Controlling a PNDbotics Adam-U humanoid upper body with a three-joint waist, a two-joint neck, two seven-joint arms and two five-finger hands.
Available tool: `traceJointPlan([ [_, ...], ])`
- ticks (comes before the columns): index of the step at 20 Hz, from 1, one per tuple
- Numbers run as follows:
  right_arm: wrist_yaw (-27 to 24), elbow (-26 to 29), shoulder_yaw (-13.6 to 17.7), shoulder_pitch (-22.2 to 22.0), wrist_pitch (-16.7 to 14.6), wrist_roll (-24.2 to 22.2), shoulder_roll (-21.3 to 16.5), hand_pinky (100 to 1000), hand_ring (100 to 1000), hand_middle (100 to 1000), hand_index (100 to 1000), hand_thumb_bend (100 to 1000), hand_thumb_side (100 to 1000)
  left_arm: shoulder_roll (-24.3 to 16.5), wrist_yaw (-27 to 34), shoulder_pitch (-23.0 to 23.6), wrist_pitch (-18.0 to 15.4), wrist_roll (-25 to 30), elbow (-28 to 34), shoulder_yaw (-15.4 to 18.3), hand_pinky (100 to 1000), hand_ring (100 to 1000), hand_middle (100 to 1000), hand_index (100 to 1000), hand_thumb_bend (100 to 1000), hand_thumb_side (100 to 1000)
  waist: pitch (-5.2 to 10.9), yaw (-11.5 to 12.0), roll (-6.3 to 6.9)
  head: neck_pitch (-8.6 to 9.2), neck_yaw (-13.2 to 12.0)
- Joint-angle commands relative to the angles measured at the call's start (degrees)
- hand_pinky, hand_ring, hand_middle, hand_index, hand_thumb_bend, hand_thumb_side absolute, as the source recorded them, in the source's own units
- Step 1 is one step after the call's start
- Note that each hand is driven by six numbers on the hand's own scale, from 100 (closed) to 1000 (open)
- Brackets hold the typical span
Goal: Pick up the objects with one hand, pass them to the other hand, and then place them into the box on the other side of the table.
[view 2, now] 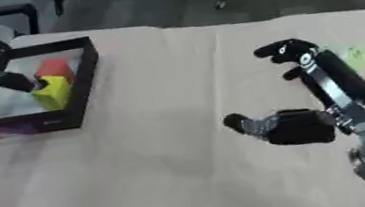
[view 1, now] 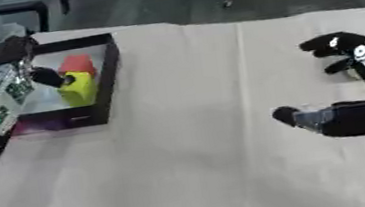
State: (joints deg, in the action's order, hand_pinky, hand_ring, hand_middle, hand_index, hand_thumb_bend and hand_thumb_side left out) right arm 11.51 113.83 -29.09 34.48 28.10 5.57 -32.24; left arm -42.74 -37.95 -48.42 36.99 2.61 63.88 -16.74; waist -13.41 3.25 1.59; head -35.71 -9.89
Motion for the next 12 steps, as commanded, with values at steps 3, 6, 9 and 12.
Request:
traceJointPlan([
  [3, 0.8, 0.8, 2.1, 0.1, 0.7, 0.7, -2.6, 764, 869, 846, 829, 659, 343, -2.5, 3.6, -1.0, -2.4, -3.8, 6.7, -0.8, 809, 723, 649, 771, 315, 106, 0.94, 0.1, -0.23, -0.49, 1.6],
  [6, 1.6, 0.8, 3.5, -0.3, 2.6, 0.5, -3.5, 769, 874, 854, 830, 656, 345, -2.8, 6.1, -0.6, -4.9, -6.4, 10.9, -2.1, 794, 693, 617, 725, 280, 100, 1.07, 0.0, -0.27, -0.60, 2.8],
  [9, 2.1, 0.8, 5.4, -0.8, 4.1, 0.4, -4.8, 772, 877, 860, 825, 655, 348, -3.3, 8.8, 0.6, -7.3, -9.0, 15.1, -2.3, 796, 683, 608, 718, 210, 100, 1.07, -0.1, -0.29, -0.68, 4.2],
  [12, 1.6, 0.8, 7.4, -1.5, 5.4, 0.8, -5.8, 770, 877, 861, 821, 650, 343, -3.5, 11.4, 1.7, -7.8, -11.0, 18.0, -1.7, 798, 683, 612, 720, 121, 100, 1.02, -0.2, -0.30, -0.54, 5.2],
])
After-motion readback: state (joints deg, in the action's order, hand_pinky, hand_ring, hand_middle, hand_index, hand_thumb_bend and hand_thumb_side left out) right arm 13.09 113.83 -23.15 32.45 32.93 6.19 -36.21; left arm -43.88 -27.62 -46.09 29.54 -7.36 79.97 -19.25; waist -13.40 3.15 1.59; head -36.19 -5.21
